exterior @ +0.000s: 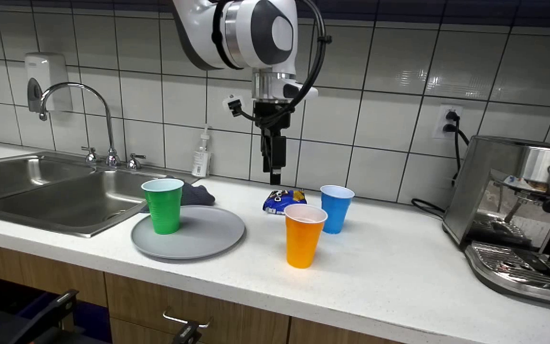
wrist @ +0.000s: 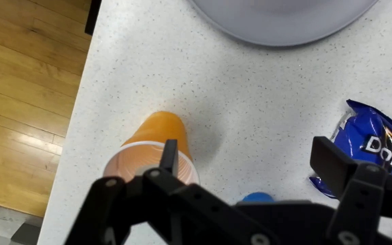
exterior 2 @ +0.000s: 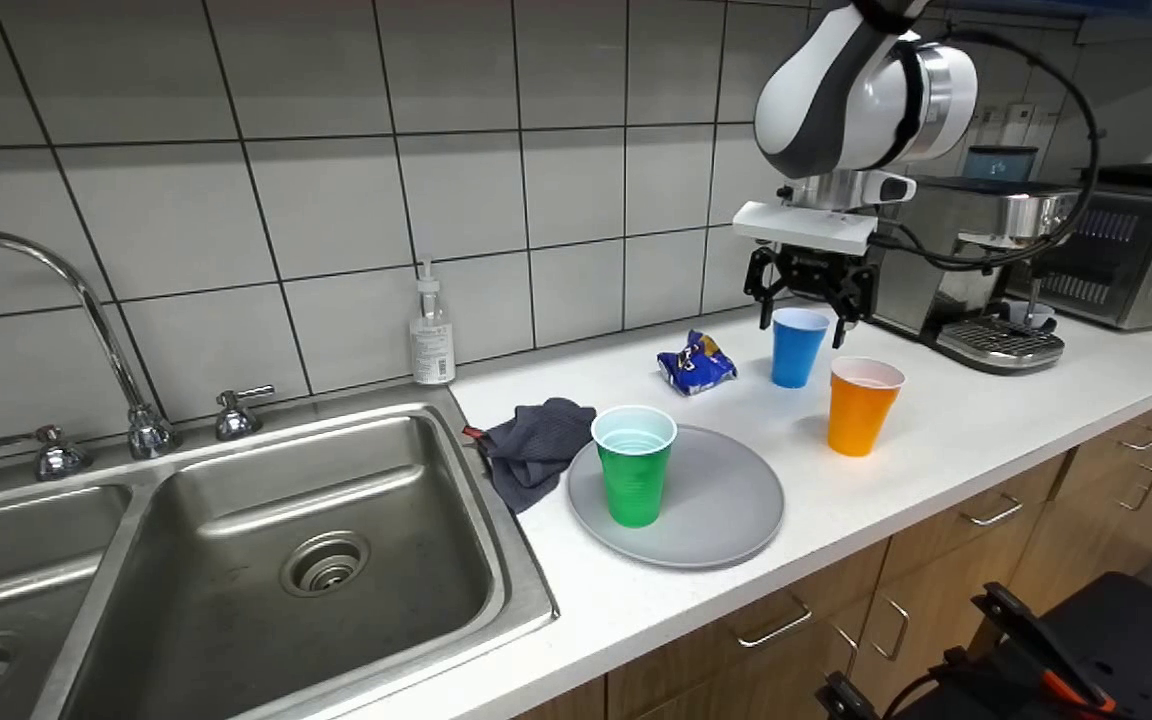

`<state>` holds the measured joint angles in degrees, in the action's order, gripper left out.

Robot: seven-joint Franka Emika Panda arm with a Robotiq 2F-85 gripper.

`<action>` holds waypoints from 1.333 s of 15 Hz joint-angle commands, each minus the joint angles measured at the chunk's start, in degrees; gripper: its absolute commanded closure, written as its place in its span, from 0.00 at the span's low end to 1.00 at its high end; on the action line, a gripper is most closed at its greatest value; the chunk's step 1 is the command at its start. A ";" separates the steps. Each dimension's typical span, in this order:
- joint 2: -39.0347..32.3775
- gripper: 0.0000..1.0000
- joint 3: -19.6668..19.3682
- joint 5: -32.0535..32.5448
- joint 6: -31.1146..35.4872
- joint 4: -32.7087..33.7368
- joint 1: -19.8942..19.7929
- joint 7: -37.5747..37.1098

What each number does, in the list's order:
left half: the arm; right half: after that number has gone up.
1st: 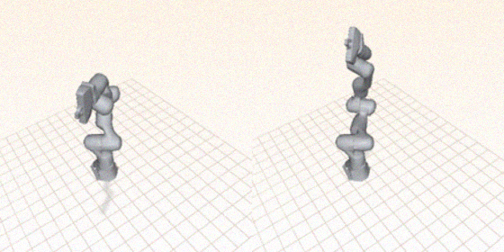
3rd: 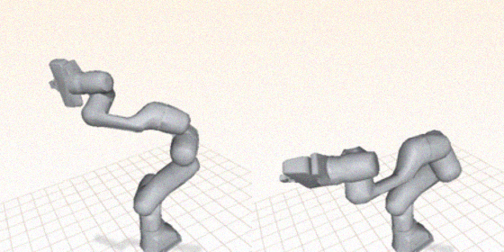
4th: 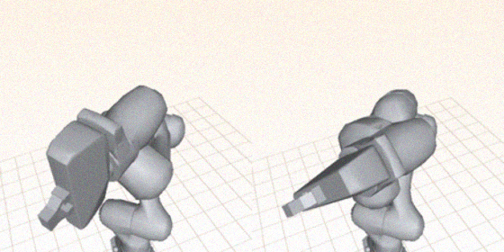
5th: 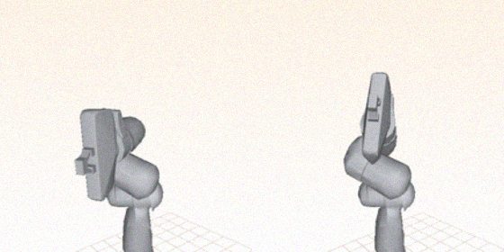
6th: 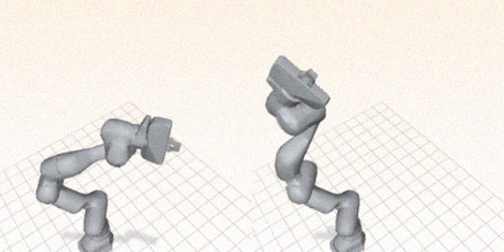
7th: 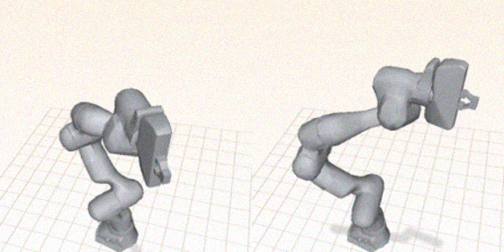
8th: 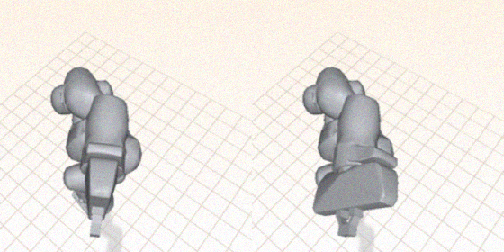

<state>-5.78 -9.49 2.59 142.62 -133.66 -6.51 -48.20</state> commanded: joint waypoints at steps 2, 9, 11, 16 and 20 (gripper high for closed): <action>-2.10 0.00 -0.68 -2.75 -6.42 4.68 -1.69 14.23; -3.54 0.00 -2.45 -1.24 -4.82 5.43 -1.25 19.88; -4.62 0.00 -2.70 -1.23 -4.82 6.37 -1.23 20.57; -5.24 0.00 -2.75 -1.22 -4.82 6.89 -1.19 20.69; -4.88 0.00 -2.36 -1.58 -3.17 5.69 -1.35 23.19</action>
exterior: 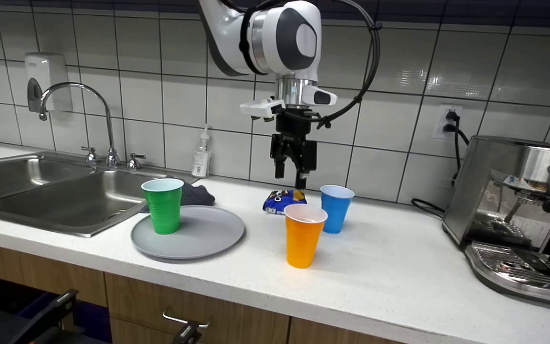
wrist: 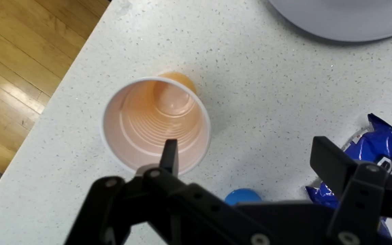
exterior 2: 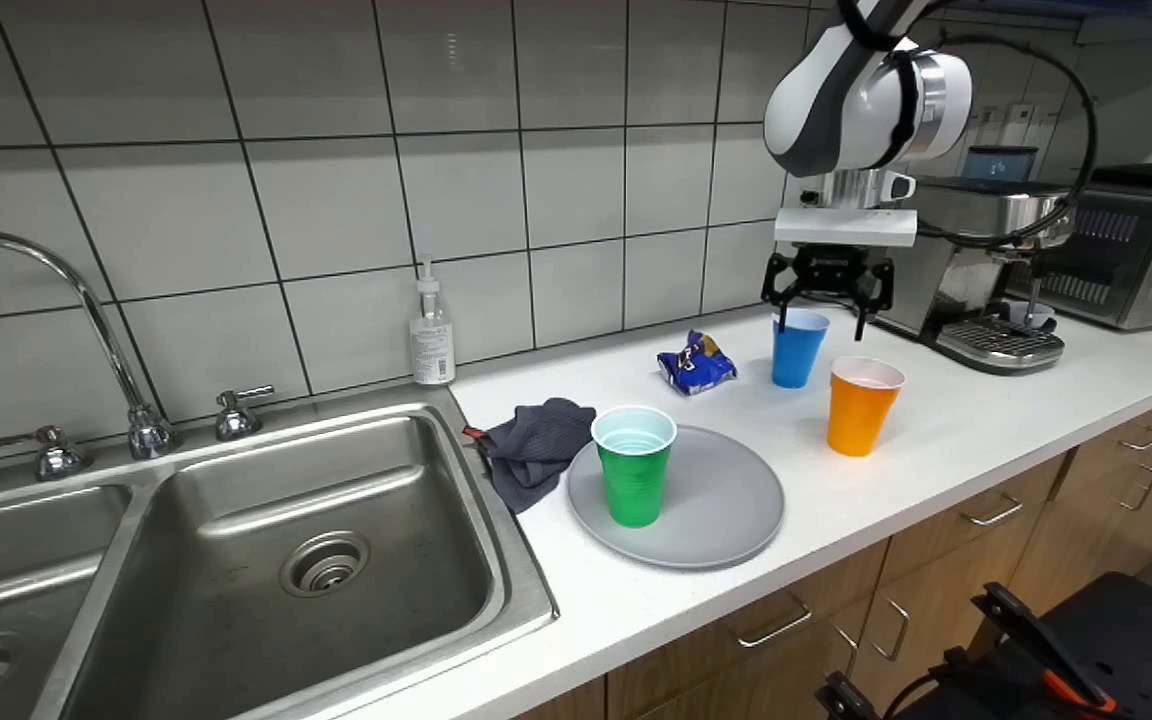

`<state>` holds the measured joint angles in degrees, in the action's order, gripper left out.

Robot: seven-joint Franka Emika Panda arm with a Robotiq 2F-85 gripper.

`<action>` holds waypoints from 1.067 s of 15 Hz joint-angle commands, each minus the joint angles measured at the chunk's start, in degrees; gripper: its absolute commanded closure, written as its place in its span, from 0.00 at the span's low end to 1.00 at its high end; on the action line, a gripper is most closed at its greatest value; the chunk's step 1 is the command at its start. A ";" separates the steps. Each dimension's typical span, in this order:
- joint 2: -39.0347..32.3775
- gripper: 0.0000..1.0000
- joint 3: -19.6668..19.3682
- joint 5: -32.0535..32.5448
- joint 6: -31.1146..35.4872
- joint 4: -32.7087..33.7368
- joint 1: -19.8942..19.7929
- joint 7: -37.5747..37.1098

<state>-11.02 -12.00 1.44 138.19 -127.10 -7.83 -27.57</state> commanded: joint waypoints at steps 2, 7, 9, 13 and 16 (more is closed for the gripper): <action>0.38 0.00 0.19 -0.07 2.77 -1.70 0.07 3.67; 0.16 0.00 0.50 -0.34 4.06 -2.93 -0.15 9.07; 0.01 0.00 0.53 -0.33 4.24 -3.28 -0.15 10.57; -0.48 0.00 0.33 0.43 5.36 -4.38 0.01 11.88; -0.93 0.00 -0.11 1.05 7.26 -5.04 0.27 10.48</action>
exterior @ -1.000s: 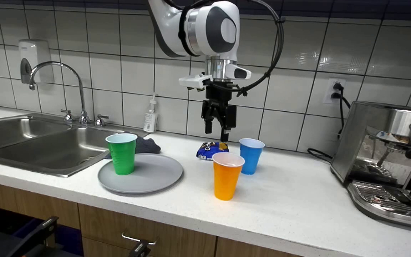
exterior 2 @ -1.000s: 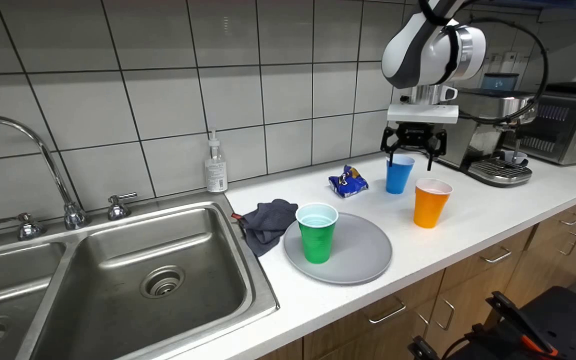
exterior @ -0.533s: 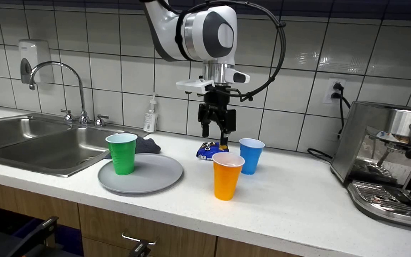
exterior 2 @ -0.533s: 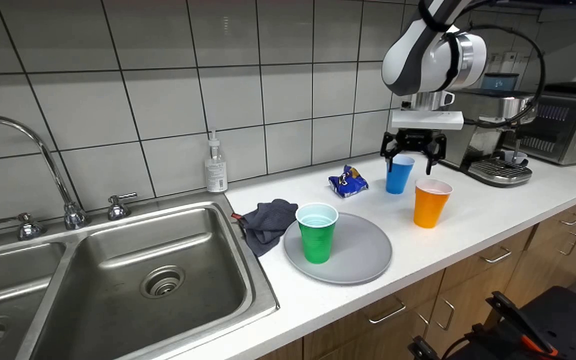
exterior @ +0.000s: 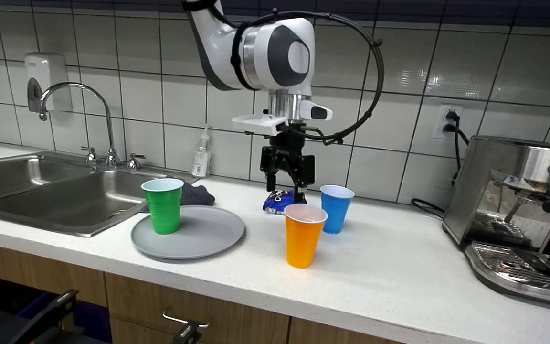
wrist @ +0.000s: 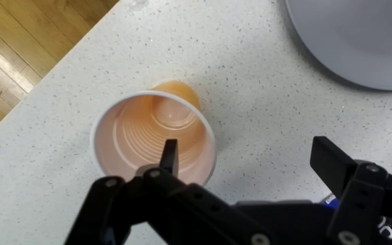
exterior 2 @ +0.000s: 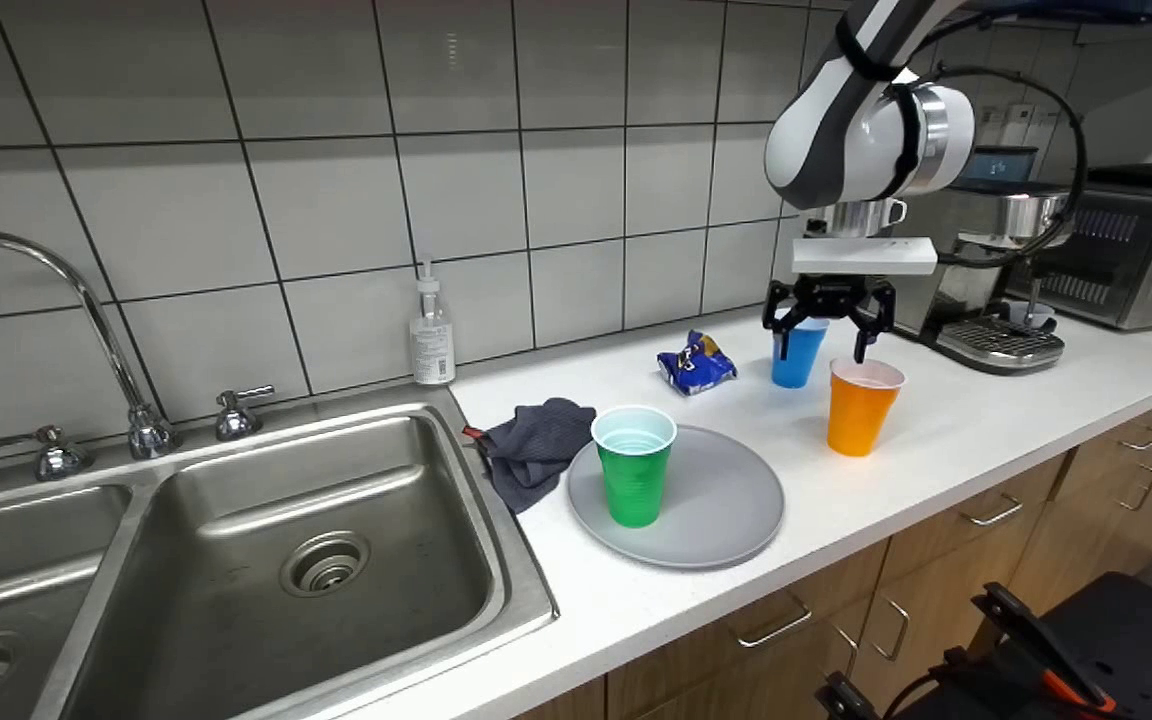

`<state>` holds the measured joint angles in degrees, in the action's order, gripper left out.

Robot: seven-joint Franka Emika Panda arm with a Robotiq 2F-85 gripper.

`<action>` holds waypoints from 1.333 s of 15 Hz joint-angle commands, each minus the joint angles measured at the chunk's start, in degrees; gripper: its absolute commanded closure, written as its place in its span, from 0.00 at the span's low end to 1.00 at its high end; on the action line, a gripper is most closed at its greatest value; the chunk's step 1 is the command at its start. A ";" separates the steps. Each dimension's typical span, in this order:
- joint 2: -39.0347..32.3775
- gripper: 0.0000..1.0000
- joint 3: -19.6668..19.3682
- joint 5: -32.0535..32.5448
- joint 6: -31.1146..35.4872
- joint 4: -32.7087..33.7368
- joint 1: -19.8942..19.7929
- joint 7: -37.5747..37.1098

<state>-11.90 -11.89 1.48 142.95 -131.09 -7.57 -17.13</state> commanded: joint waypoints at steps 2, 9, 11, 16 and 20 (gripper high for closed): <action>-0.38 0.00 -0.53 1.33 4.39 -1.78 0.20 -0.85; -2.23 0.00 -1.18 1.07 7.60 -2.55 0.58 -2.17; -2.54 0.00 -1.36 0.85 7.77 -2.54 0.58 -2.23; -2.76 0.38 -1.59 0.56 8.80 -2.71 0.58 -2.03; -2.64 0.69 -1.78 0.79 8.84 -2.96 0.65 -2.05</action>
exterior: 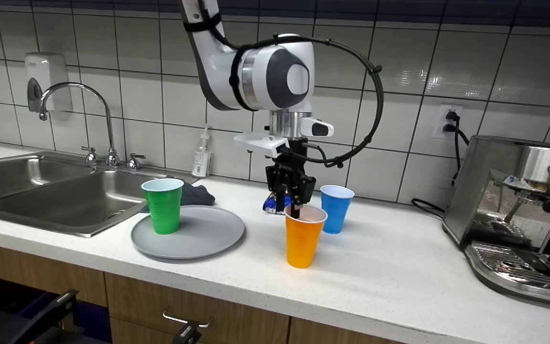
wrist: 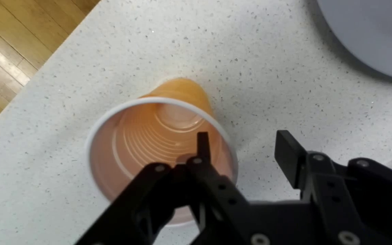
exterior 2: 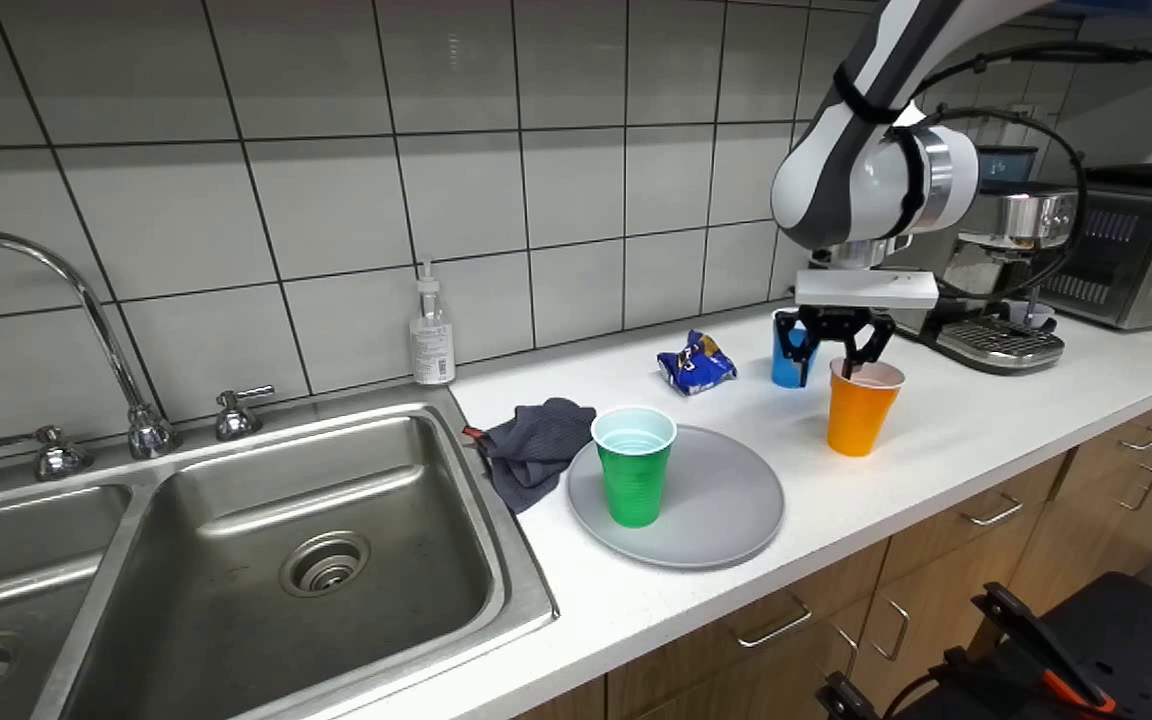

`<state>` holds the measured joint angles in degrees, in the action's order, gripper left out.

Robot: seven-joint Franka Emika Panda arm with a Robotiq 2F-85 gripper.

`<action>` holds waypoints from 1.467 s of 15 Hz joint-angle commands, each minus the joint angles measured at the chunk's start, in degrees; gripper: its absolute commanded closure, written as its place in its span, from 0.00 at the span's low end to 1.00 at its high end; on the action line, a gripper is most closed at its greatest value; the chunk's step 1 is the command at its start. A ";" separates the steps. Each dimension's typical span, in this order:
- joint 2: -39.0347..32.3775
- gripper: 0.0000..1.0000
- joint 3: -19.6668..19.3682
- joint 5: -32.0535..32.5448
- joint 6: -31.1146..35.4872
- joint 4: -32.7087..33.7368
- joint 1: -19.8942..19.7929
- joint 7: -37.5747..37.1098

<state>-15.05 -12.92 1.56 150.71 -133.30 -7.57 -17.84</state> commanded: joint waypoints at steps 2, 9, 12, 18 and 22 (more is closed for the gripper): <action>0.71 0.85 -0.73 0.61 0.98 -0.87 0.63 -1.26; 2.47 0.99 -1.36 1.56 0.27 -1.38 0.91 -1.59; 4.09 0.99 -1.73 3.07 -1.07 -1.50 1.30 -1.89; 8.73 0.99 -1.60 7.98 -3.66 -3.53 2.15 -3.58; 11.32 0.99 -0.79 12.12 -5.49 -5.39 2.86 -9.19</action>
<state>-7.67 -13.89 10.45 147.89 -136.27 -5.65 -22.23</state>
